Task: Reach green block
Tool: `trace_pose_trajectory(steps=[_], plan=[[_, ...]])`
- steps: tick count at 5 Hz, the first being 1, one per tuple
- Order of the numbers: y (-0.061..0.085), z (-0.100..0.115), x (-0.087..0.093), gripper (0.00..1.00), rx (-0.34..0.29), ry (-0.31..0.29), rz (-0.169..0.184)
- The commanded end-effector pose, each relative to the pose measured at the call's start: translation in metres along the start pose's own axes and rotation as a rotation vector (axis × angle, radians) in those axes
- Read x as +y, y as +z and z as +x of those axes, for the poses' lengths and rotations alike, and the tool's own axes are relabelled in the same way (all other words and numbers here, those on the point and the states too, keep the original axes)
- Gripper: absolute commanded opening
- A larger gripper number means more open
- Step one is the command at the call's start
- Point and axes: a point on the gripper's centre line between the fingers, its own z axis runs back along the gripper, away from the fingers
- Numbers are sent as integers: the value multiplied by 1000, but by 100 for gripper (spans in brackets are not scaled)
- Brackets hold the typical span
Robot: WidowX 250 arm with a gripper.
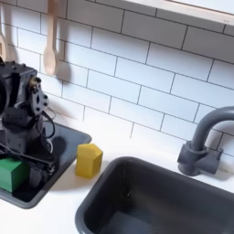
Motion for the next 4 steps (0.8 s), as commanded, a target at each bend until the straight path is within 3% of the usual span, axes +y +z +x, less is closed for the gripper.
trace_pose_trajectory(steps=[1,4], plan=[[0,1,1,100,6,0,10],[-1,3,1,100,6,6,1]])
